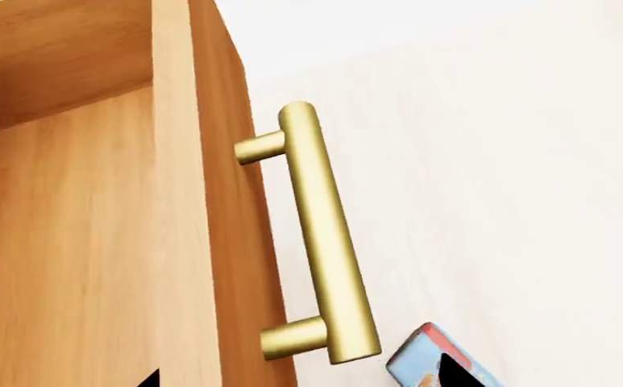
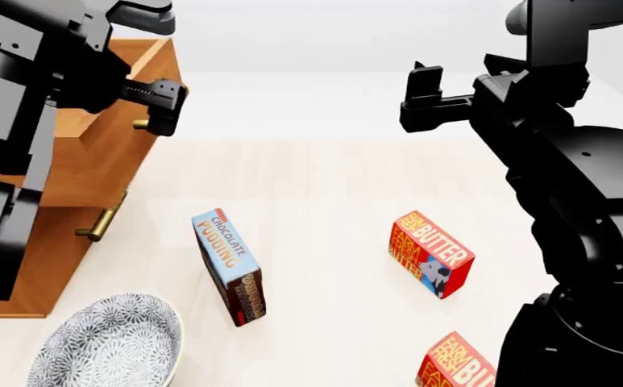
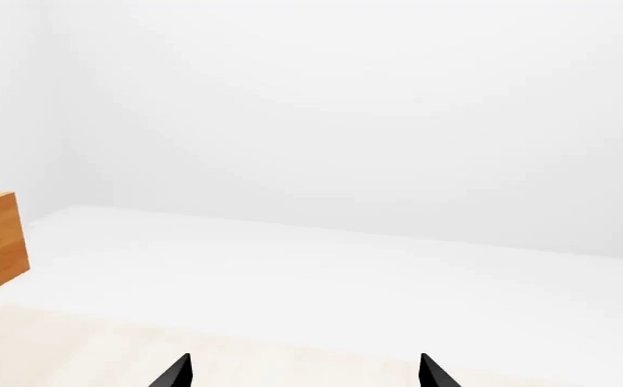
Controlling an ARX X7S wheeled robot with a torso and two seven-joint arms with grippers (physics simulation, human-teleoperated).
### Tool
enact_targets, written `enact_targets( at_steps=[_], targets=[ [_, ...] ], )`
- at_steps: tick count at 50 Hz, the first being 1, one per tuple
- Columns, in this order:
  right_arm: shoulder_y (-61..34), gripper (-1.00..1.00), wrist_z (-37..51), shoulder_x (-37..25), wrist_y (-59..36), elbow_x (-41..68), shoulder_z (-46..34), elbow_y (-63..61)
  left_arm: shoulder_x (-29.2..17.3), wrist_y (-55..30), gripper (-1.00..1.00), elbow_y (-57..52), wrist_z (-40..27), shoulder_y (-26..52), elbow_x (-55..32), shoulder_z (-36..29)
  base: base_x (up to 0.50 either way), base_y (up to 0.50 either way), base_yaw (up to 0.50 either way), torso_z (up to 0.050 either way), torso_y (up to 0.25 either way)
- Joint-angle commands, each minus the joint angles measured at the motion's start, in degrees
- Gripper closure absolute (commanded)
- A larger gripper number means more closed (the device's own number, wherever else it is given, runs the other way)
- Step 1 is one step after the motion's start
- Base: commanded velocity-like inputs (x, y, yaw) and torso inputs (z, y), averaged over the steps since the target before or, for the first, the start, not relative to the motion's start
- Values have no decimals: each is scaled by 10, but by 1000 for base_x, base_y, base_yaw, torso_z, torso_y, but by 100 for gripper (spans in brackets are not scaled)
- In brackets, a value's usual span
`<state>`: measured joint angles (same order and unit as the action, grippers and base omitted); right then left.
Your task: Put the butter at the front in the top drawer of the cabinet and close it.
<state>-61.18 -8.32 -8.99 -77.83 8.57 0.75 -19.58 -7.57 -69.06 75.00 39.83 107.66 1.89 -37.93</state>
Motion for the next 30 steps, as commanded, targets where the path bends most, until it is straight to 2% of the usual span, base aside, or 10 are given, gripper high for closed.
enact_targets(
  at_steps=[1,14,23,30],
  targets=[
    [1,-100,2,-2,-1,4,0,-3,43,32,-100,0,69,-3,-22,12,0,0,0,0,0],
    [2,-100,5,-3,-1,9,3,-5,74,55,-100,0,107,5,-29,27,0,0,0,0,0],
    [1,-100,7,-3,-3,13,3,-9,75,63,-100,0,99,23,-85,-3,0,0,0,0,0],
    [-4,-100,9,-3,-9,17,5,-17,73,80,-100,0,83,61,-61,56,0,0,0,0,0]
  ],
)
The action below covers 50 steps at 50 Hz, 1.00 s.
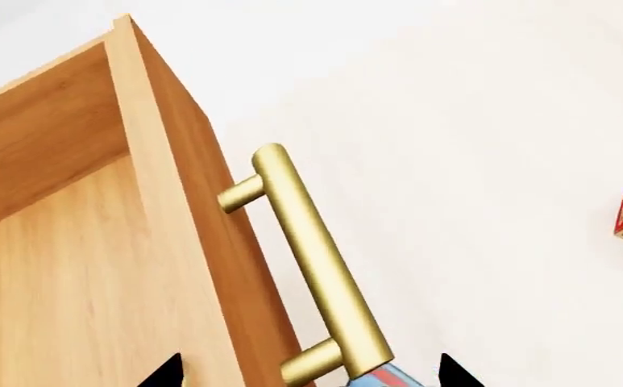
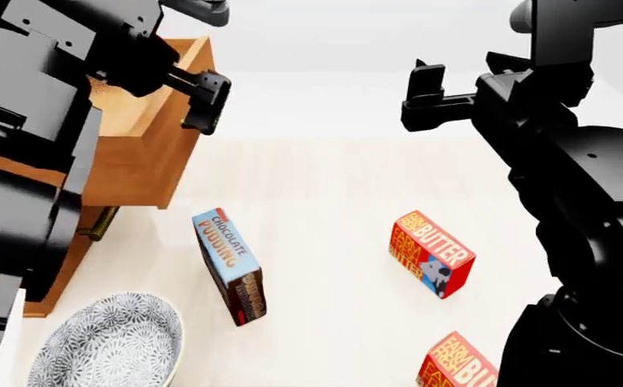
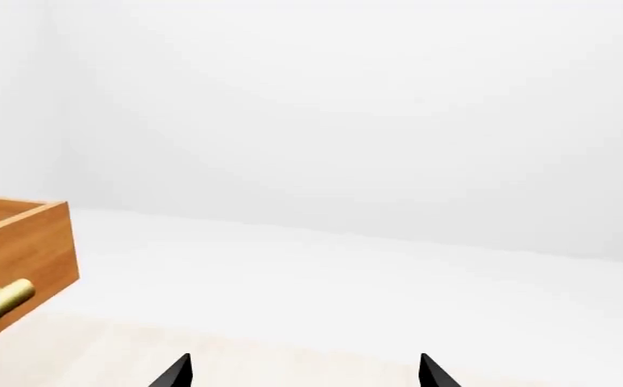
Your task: Put the butter at the front in the top drawer of the cabinet and close it.
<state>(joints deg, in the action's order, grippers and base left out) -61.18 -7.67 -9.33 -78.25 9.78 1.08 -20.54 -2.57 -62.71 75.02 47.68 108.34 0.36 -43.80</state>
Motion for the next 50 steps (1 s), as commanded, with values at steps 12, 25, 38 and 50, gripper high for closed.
enact_targets(
  at_steps=[12,25,38,50],
  targets=[
    [-1,-100,3,-2,-5,11,7,-14,6,91,-100,-1,-62,130,-23,197,0,0,0,0,0],
    [8,-100,0,-5,3,19,20,-16,-100,119,-100,-602,-310,-167,-23,300,0,0,0,0,0],
    [12,-100,2,-6,7,24,18,-18,-123,54,-100,-1031,-402,-412,-22,438,0,0,0,0,0],
    [19,-100,8,-4,3,27,20,-27,-146,91,-100,-1136,-394,-560,-28,486,0,0,0,0,0]
  ],
)
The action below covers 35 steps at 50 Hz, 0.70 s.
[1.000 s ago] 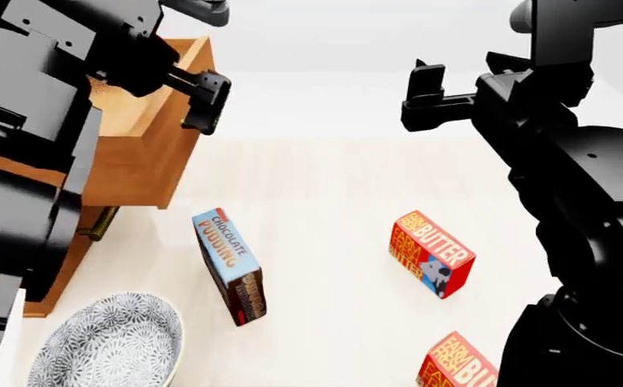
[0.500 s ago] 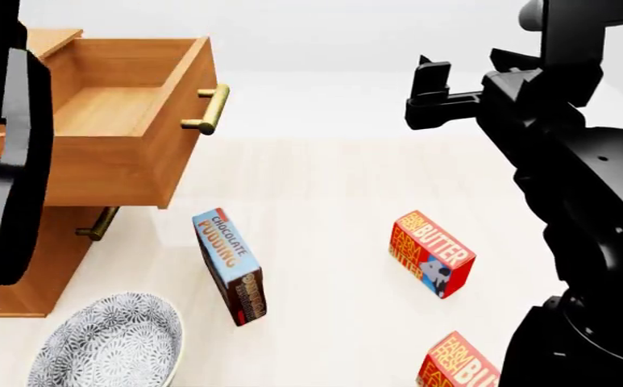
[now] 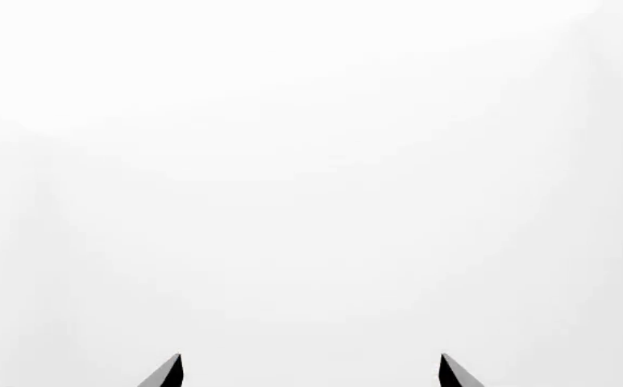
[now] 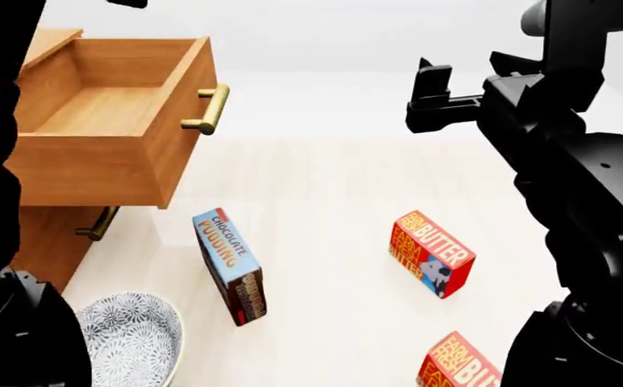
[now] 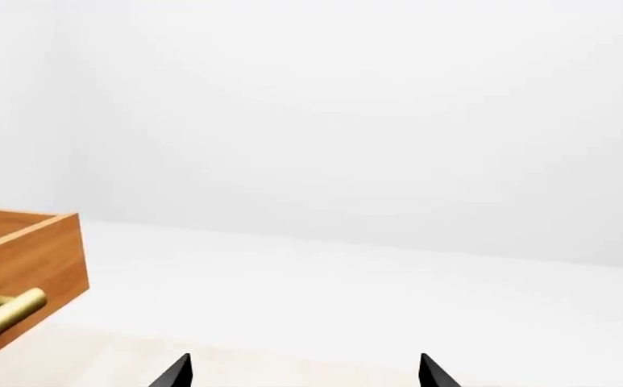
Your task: Put the butter at the front in the top drawer of the cabinet and close it.
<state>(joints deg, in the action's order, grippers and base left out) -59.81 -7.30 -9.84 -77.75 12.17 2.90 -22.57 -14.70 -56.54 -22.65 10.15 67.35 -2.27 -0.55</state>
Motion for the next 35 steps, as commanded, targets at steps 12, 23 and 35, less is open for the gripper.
enact_targets(
  at_steps=[12,23,35],
  targets=[
    [5,-100,10,-8,-11,5,-1,-17,-26,51,-100,-225,2,-291,-23,111,0,0,0,0,0],
    [-68,-100,0,-119,-122,158,-48,-5,-34,46,-100,-258,12,-322,-36,149,0,0,0,0,0],
    [-247,-100,-119,-278,-46,238,-328,183,-39,64,-100,-248,25,-335,-49,169,0,0,0,0,0]
  ],
)
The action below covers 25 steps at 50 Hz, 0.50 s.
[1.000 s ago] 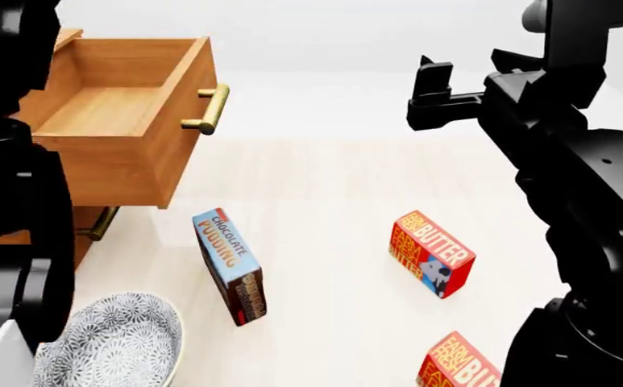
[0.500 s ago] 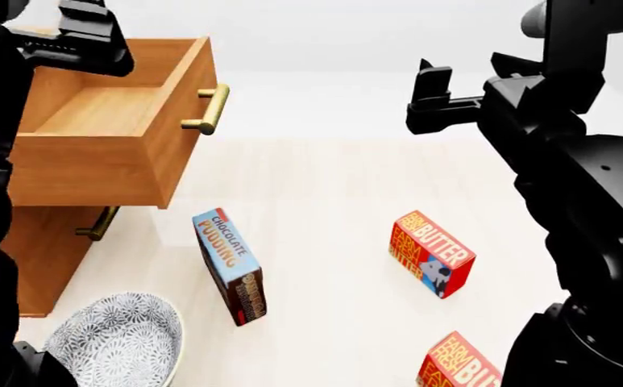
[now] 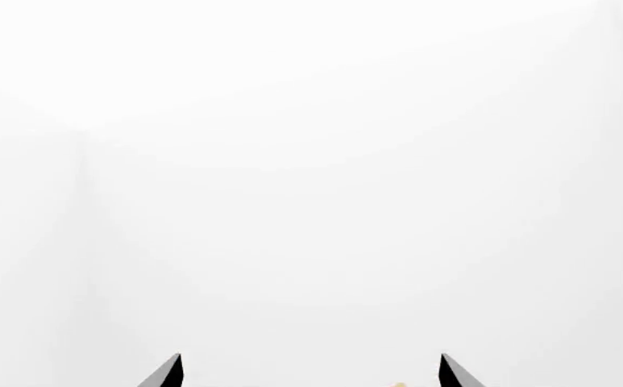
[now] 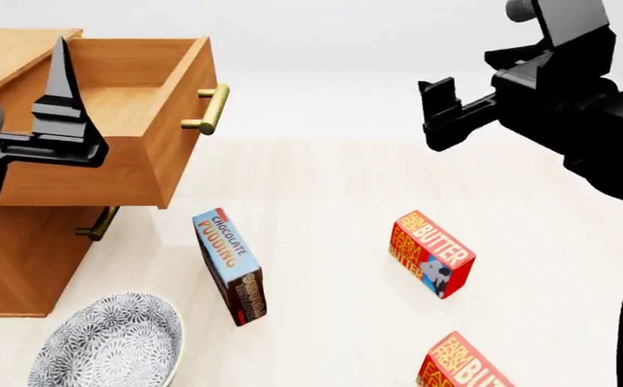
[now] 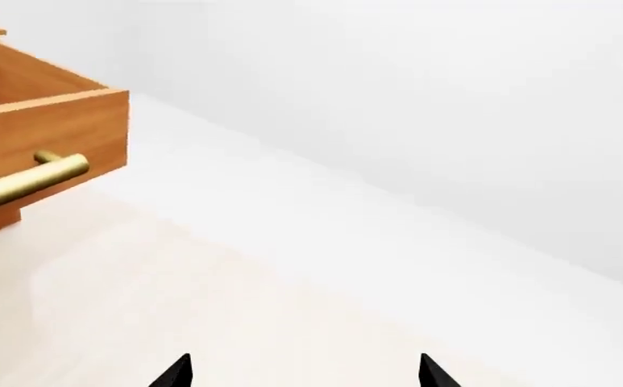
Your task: Put the butter at the front in the top drawer of the cabinet and close it.
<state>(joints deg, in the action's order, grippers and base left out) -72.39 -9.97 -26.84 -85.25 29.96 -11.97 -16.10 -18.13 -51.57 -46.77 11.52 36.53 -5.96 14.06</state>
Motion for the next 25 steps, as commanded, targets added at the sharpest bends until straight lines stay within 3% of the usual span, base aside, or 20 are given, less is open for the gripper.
enact_targets(
  at_steps=[1,11,25],
  targets=[
    [-136,-100,-114,-113,35,57,-206,136,-6,16,-100,-6,13,-28,-13,23,0,0,0,0,0],
    [-244,-100,-318,-101,109,17,-408,306,-3,41,-100,13,22,-29,-22,13,0,0,0,0,0],
    [-265,-100,-436,7,248,-57,-519,617,8,45,-100,22,19,-33,-31,7,0,0,0,0,0]
  ],
)
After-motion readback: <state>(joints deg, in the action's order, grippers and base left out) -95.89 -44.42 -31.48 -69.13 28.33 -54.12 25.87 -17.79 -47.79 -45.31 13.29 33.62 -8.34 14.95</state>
